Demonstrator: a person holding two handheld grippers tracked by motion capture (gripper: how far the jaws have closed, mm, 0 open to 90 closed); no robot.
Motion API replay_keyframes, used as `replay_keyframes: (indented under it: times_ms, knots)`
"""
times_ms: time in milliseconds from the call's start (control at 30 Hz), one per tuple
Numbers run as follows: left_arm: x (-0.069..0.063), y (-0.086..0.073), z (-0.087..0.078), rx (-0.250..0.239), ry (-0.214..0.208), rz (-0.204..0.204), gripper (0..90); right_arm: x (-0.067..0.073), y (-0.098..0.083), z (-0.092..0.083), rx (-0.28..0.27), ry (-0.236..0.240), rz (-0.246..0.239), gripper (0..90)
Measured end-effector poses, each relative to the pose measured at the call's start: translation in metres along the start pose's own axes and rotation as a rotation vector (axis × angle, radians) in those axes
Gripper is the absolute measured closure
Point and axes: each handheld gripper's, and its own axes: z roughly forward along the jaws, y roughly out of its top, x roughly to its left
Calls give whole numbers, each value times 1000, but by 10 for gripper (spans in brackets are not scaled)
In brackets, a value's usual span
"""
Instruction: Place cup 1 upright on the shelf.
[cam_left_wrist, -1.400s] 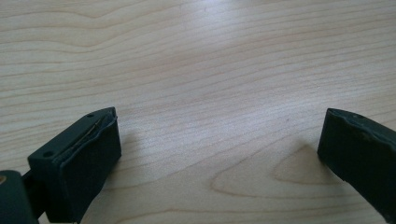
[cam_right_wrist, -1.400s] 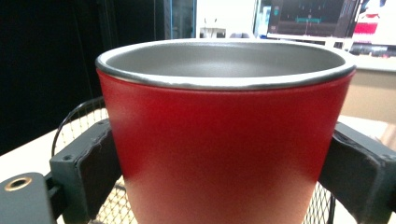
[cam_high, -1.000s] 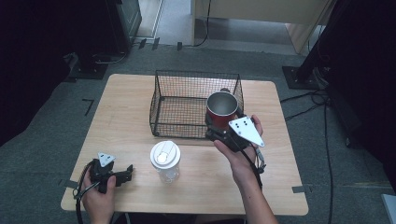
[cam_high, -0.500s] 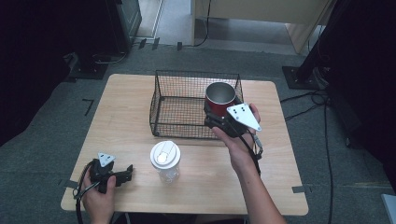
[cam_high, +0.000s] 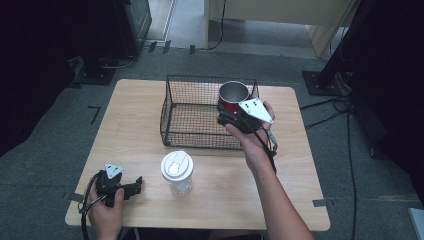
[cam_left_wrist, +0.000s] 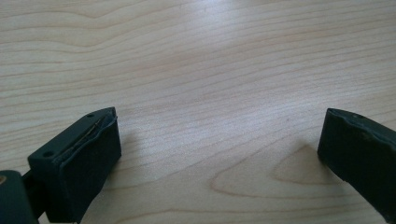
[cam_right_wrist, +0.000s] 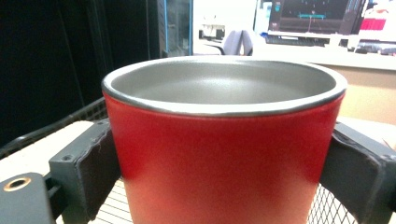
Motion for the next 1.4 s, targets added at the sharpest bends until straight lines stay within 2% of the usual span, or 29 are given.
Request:
replay_keyframes:
  times_ms: [167,267,500,600,767,867,967,1067,1400]
  knots:
    - [0,0,0,-2,-1,-2,0,-7,-7,17,54,-28,29,72]
    - [0,0,0,-1,0,-2,0,-8,-11,26,76,-40,22,72]
    - [0,0,0,-1,0,-1,0,-10,-17,49,123,-63,41,73]
    - [0,0,0,-2,0,-4,0,-7,-21,56,114,-91,1,72]
    - [0,0,0,2,0,1,0,-6,-24,68,121,-107,16,64]
    - [0,0,0,2,0,1,0,-6,-25,75,129,-105,9,64]
    - [0,0,0,2,0,0,0,-7,-28,81,132,-99,42,65]
    - [0,0,0,2,0,0,0,-10,-30,88,150,-123,81,65]
    - [0,0,0,2,0,0,0,-11,-43,105,233,-159,57,65]
